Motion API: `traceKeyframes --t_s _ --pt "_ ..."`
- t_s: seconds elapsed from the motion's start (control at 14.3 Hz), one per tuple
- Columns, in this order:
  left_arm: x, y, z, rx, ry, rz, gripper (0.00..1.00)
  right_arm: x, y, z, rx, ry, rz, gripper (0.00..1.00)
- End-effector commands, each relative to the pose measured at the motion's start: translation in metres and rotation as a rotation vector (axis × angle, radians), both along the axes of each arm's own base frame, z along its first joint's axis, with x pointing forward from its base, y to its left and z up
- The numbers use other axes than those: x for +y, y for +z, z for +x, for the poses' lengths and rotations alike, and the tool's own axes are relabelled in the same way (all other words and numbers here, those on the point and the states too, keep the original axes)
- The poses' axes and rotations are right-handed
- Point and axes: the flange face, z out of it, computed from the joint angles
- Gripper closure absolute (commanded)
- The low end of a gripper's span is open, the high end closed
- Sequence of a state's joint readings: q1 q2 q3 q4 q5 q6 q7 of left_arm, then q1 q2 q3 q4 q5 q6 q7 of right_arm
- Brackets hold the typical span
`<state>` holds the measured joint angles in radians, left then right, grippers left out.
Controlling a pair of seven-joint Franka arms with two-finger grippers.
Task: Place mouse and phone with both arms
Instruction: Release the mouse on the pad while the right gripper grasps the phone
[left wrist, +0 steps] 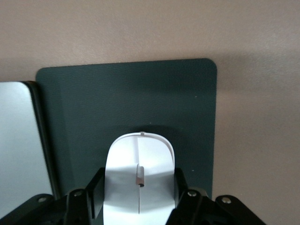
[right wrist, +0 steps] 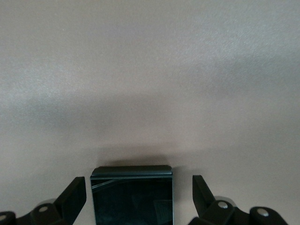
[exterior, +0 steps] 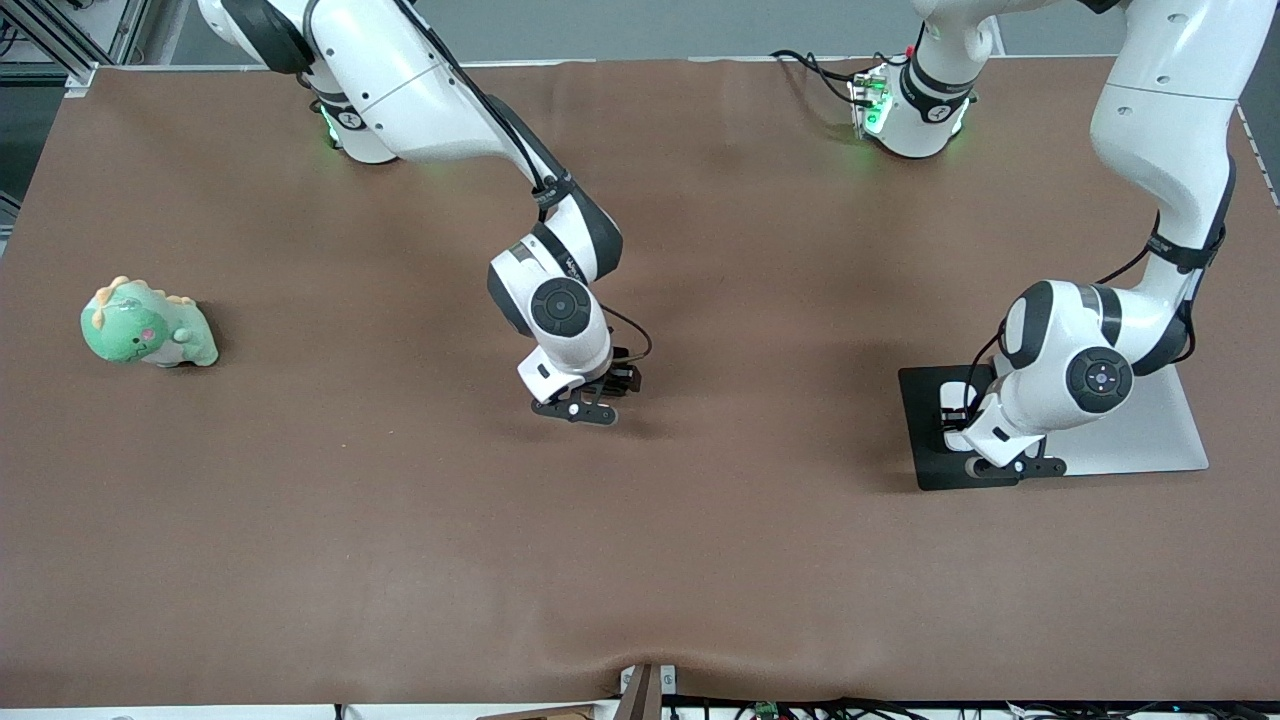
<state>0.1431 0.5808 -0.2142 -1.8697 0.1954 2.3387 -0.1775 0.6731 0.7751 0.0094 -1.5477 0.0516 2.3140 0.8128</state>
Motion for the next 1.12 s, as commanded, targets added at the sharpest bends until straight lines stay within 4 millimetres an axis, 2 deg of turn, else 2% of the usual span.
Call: traceKeyframes --t_s 0.0,0.28,0.35,0.42,0.49,0.56,0.63,0.7,0.77,0.84,0.91,1.05 --pt "0.011 -0.010 -0.001 -0.019 -0.029 0.021 0.53 0.014 -0.013 -0.009 -0.013 -0.017 -0.002 0.00" --pt "0.019 -0.015 0.001 -0.028 -0.022 0.022 0.53 0.014 -0.021 -0.013 -0.004 -0.011 -0.011 0.00" --pt "0.019 -0.016 0.001 -0.029 -0.022 0.020 0.48 0.015 -0.022 -0.014 -0.004 -0.008 -0.012 0.00" --pt "0.018 -0.014 0.002 -0.034 -0.023 0.021 0.31 0.014 -0.024 -0.015 -0.002 -0.005 -0.017 0.00" --pt "0.017 -0.011 0.003 -0.039 -0.018 0.021 0.09 0.013 -0.024 -0.015 -0.003 -0.005 -0.019 0.00" --pt "0.017 -0.006 0.004 -0.040 -0.024 0.023 0.00 0.012 -0.023 -0.014 -0.005 -0.006 -0.019 0.00" --pt "0.017 0.003 0.005 -0.051 -0.020 0.027 0.00 0.012 -0.023 -0.014 -0.005 -0.006 -0.019 0.36" --pt "0.013 0.014 0.007 -0.065 -0.019 0.029 0.00 0.013 -0.021 -0.014 -0.006 -0.006 -0.018 0.63" --pt "0.010 0.029 0.007 -0.066 -0.021 0.037 0.00 0.012 -0.019 -0.013 -0.009 -0.008 -0.016 0.82" --pt "0.004 0.043 0.006 -0.050 -0.023 0.041 0.00 0.012 -0.017 -0.012 -0.010 -0.007 -0.015 0.93" --pt "-0.005 0.070 0.007 -0.057 -0.035 0.047 0.00 0.006 -0.012 -0.006 -0.014 -0.010 -0.017 1.00" --pt "-0.015 0.124 0.008 -0.057 -0.049 0.071 0.00 -0.010 0.012 0.003 -0.011 -0.025 -0.020 1.00"
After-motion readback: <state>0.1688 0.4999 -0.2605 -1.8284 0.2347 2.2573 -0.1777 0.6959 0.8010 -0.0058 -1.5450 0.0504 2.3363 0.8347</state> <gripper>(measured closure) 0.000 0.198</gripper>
